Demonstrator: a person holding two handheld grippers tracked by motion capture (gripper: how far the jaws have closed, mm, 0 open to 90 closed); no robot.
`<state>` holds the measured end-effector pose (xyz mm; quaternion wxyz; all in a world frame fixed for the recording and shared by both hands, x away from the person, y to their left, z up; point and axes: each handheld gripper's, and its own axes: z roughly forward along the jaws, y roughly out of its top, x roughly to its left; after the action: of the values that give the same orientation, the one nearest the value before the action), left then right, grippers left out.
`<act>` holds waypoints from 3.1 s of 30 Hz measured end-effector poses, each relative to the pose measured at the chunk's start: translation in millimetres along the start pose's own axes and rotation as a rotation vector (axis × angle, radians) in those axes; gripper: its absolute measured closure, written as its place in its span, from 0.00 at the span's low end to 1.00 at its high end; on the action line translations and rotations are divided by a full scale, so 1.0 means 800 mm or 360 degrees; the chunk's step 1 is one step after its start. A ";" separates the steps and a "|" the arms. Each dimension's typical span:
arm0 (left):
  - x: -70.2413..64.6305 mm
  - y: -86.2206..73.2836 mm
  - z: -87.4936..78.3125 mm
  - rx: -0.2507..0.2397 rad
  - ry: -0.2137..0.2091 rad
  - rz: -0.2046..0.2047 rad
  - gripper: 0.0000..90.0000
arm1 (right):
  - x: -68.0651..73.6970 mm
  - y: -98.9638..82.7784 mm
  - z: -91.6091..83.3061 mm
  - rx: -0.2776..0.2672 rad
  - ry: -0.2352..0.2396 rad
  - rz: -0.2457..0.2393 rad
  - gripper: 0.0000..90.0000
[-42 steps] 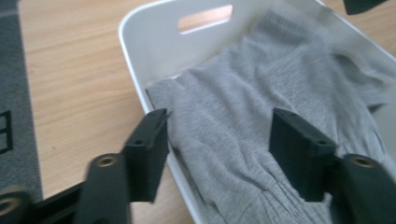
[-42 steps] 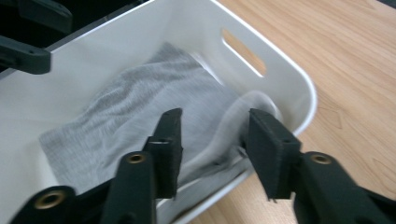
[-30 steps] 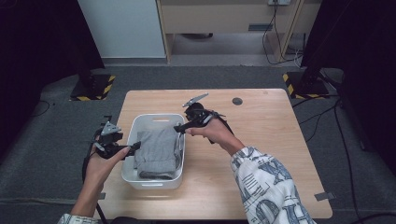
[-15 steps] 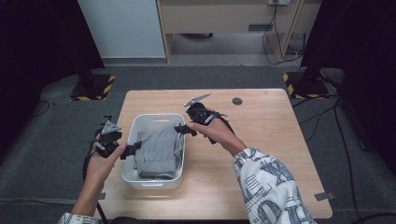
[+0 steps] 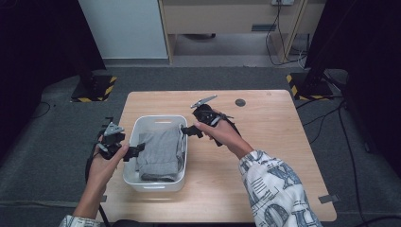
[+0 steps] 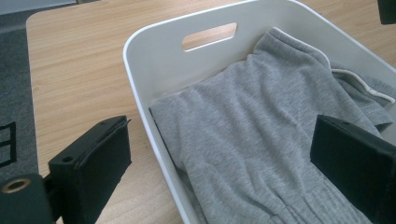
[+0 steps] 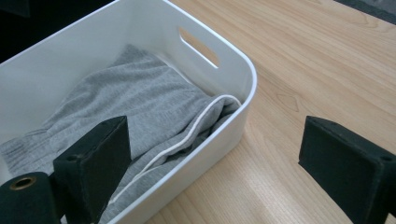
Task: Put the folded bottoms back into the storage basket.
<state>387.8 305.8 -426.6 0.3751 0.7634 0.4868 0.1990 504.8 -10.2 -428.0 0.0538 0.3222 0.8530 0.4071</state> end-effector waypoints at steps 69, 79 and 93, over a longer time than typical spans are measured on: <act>-0.011 0.009 -0.003 -0.0124 -0.0047 0.0020 0.05 | -0.084 -0.059 -0.099 -0.0157 -0.0278 0.0157 0.07; -0.011 0.006 -0.003 -0.0120 -0.0050 0.0034 0.04 | -0.093 -0.075 -0.112 -0.0173 -0.0306 0.0172 0.07; -0.008 0.001 -0.008 -0.0140 -0.0040 0.0032 0.04 | -0.107 -0.103 -0.132 -0.0198 -0.0343 0.0210 0.07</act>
<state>381.3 302.2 -421.7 0.4123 0.7535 0.4650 0.2144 493.4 -168.6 -432.7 0.1380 0.4154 0.7924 0.4249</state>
